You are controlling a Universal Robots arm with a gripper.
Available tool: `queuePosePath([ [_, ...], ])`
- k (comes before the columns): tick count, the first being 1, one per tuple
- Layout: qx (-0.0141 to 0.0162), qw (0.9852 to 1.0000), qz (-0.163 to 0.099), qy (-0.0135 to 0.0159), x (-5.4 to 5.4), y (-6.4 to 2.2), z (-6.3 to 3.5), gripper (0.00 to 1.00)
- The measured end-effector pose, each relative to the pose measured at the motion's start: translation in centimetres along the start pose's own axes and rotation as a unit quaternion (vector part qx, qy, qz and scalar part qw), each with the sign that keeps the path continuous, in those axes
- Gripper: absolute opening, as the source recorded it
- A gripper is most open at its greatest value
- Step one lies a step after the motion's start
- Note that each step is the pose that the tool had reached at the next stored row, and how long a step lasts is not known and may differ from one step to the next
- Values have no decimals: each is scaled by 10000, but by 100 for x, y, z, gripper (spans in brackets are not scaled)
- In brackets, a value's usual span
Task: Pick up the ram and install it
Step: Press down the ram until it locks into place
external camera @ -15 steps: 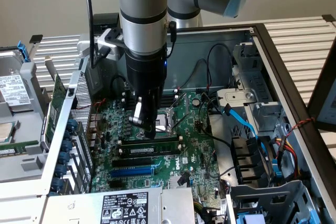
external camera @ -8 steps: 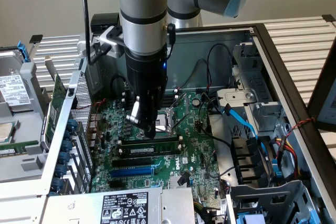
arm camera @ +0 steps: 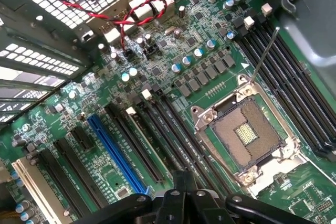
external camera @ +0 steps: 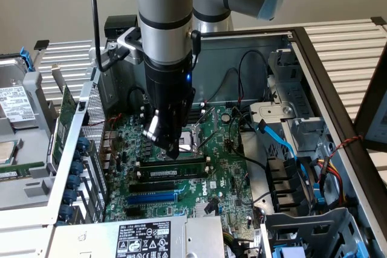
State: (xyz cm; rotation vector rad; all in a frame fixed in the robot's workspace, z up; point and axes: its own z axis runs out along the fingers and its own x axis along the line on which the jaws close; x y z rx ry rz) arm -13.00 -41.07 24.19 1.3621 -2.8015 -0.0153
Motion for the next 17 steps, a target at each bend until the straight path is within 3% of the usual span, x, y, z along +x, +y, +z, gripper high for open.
queuePosePath([
  [6, -17, 9994, 346, 3, 0, -1, 10, 11],
  [11, -7, 9986, 529, 19, 2, -3, 13, 11],
  [17, -2, 9963, 860, 30, 2, -2, 18, 11],
])
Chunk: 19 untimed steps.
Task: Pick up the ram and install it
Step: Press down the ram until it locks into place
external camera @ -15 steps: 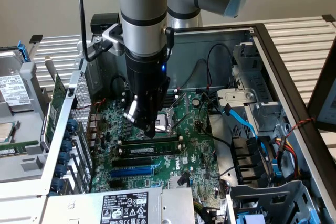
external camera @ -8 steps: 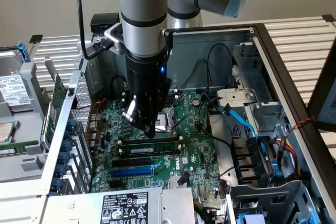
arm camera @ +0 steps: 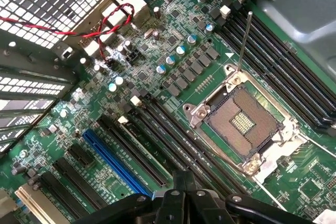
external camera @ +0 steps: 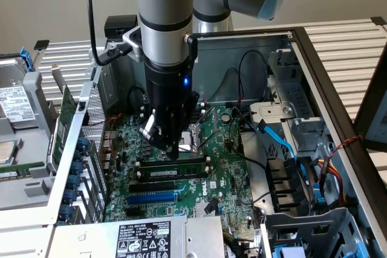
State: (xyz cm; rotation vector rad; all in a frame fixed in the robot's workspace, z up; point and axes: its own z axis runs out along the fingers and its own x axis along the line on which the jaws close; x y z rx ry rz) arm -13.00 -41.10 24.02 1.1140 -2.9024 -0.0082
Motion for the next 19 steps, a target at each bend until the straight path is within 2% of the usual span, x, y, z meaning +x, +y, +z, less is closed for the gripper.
queuePosePath([
  [8, -7, 9990, 450, -3, 1, -2, 12, 11],
  [14, -4, 9974, 720, 4, 3, -5, 16, 11],
  [17, 40, 9966, 821, 51, 2, -6, 17, 11],
  [19, 79, 9960, 889, 90, 3, -5, 16, 11],
])
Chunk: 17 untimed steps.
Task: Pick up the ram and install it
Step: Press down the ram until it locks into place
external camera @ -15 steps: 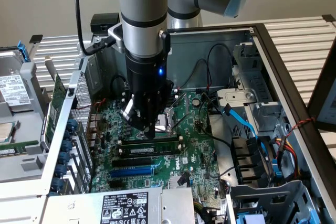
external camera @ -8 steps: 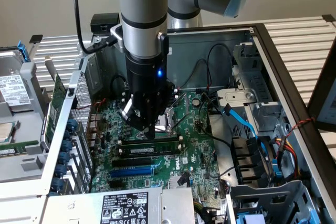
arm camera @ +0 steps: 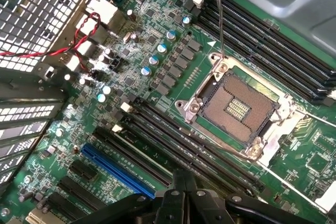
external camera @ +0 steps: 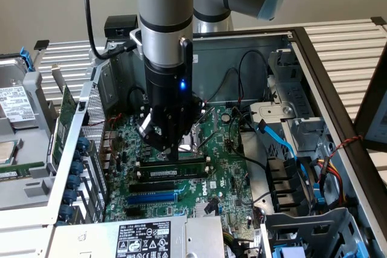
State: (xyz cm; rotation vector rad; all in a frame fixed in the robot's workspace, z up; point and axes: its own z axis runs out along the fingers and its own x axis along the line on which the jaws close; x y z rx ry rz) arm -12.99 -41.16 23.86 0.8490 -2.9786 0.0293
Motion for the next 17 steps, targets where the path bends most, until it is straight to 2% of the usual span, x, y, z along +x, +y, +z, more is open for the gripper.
queuePosePath([
  [1, 29, 10000, 32, 19, 0, 0, 0, 11],
  [2, 43, 10000, 69, 29, 0, -1, 0, 11],
  [4, 53, 9998, 165, 40, 0, -1, -1, 11],
  [10, 42, 9987, 515, 48, 1, 0, -19, 11],
  [17, 22, 9955, 941, 46, 2, 0, -43, 11],
])
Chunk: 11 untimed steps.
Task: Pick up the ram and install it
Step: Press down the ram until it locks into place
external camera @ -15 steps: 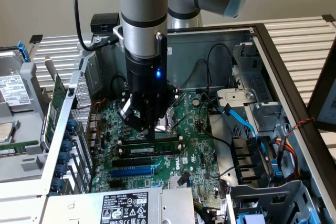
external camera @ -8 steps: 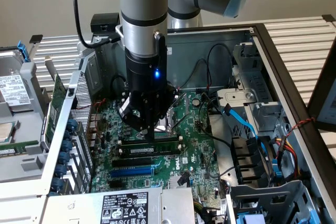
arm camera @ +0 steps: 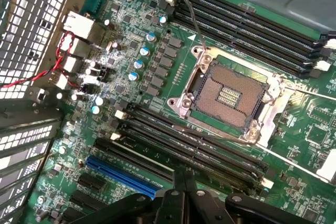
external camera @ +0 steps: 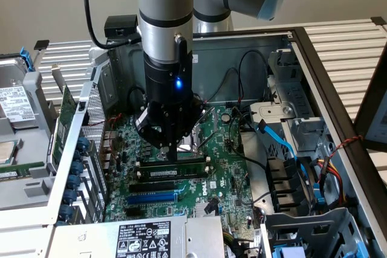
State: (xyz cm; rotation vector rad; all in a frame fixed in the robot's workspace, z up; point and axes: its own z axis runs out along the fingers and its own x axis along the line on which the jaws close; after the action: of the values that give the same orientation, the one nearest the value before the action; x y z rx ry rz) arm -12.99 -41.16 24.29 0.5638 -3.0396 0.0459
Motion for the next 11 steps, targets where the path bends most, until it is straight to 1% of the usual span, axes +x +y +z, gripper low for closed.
queuePosePath([
  [3, -6, 9998, 179, -2, 0, 0, -3, 11],
  [6, -13, 9994, 358, -5, 1, -1, -4, 11],
  [11, -29, 9977, 673, -3, 0, 0, -5, 11],
])
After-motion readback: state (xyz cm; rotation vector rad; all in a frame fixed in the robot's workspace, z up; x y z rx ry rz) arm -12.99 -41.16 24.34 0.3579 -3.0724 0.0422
